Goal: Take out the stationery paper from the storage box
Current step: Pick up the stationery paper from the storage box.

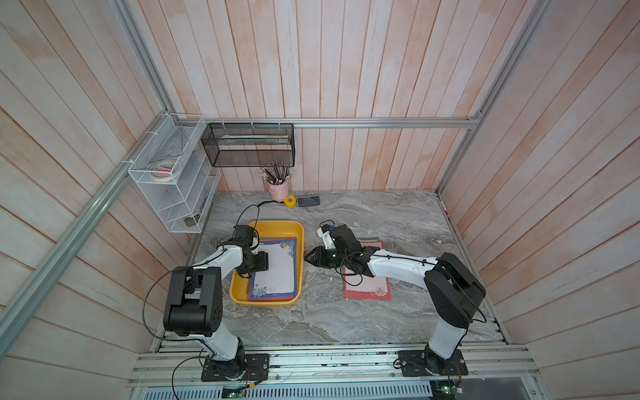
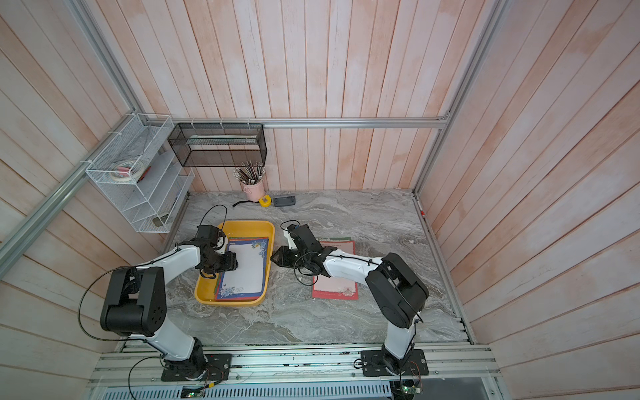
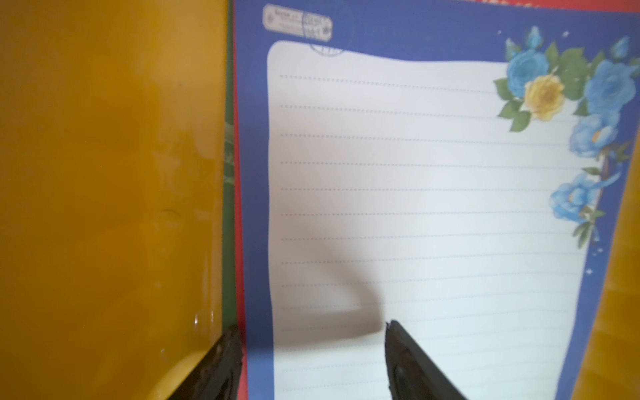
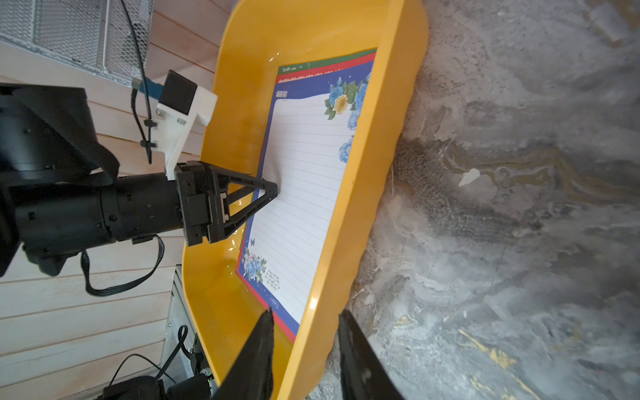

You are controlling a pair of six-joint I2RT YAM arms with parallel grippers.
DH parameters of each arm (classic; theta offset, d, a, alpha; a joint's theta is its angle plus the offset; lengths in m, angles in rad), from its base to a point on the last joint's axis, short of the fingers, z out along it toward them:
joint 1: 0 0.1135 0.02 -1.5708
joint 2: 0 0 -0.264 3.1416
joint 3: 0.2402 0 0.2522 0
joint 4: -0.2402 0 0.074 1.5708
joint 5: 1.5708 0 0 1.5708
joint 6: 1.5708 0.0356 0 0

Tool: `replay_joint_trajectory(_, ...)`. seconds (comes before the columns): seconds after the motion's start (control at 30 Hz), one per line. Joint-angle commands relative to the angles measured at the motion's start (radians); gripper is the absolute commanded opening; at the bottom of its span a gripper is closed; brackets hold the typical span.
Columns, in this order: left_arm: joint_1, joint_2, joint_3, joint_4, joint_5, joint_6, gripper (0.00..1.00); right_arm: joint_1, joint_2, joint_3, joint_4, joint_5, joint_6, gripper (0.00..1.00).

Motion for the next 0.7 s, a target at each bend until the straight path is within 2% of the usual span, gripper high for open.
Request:
replay_joint_trajectory(0.0, -0.003, -0.009, 0.017, 0.001, 0.032, -0.009, 0.67, -0.002, 0.045, 0.024, 0.025, -0.049, 0.016, 0.33)
replay_joint_trajectory(0.2, -0.003, -0.007, 0.017, 0.003, 0.035, -0.008, 0.67, -0.002, 0.088, 0.050, 0.041, -0.086, 0.035, 0.33)
replay_joint_trajectory(0.4, -0.004, -0.005, 0.018, 0.005, 0.047, -0.009, 0.67, -0.002, 0.107, 0.061, 0.049, -0.102, 0.041, 0.25)
replay_joint_trajectory(0.67, -0.003, -0.006, 0.020, 0.012, 0.071, -0.011, 0.67, -0.002, 0.128, 0.067, 0.059, -0.114, 0.049, 0.24)
